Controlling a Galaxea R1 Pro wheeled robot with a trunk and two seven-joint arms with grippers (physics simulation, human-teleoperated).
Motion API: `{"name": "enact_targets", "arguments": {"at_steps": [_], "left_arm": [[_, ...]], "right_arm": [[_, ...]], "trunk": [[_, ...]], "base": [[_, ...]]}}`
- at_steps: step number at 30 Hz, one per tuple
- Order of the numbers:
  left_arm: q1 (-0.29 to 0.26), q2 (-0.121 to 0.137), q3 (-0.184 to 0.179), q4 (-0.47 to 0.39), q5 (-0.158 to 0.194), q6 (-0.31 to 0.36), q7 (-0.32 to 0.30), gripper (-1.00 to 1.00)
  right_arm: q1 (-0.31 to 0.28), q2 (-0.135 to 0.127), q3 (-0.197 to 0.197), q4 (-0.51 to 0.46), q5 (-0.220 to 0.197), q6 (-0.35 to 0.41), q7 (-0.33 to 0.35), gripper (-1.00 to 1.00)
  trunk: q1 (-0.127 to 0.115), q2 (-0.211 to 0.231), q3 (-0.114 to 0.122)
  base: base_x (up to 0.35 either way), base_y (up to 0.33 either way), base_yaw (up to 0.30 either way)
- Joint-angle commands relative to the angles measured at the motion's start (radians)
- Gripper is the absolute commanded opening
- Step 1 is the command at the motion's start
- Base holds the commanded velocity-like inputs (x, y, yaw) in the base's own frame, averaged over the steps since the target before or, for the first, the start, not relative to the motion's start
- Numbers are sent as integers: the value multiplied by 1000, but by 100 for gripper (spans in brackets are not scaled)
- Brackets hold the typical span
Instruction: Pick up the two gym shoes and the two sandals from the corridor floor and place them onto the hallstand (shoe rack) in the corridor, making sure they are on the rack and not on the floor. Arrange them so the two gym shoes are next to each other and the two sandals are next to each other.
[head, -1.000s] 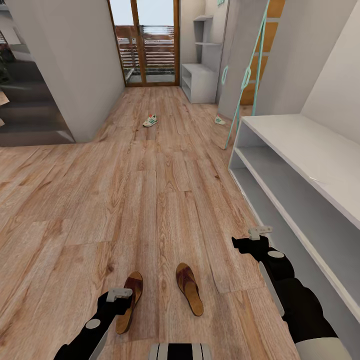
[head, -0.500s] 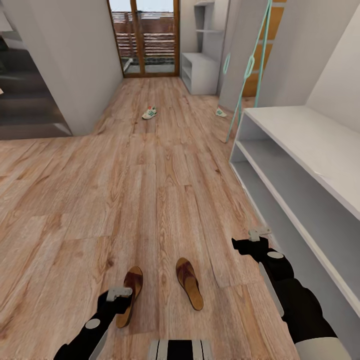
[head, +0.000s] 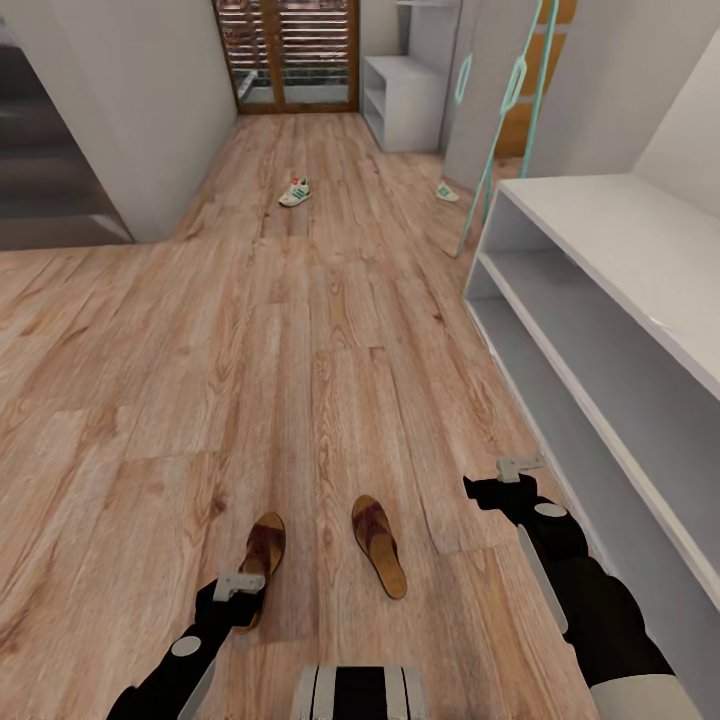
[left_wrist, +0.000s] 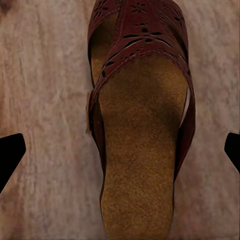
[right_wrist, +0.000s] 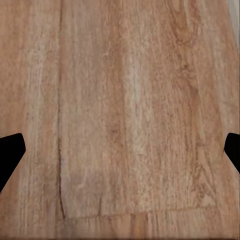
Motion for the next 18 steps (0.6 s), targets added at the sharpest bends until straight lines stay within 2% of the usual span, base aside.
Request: {"name": "enact_targets", "arguments": {"at_steps": [1,9,18], "left_arm": [[-1,1,-1,0,-7,-4,1,100],[-4,1,-2,0,-11,-5,1,100],[-6,-1,-6,-1,-14,-5,1,100]], "right_arm": [[0,-1,1,-1,2,5,1,100],[0,-1,1,-2,2,5,1,100],[0,-1,1,-2,2,5,1,100]], "trunk": [[0,-1,-6],[4,-2,-50],[4,-2,-62]], "base": [[0,0,0],[0,0,0],[0,0,0]]}}
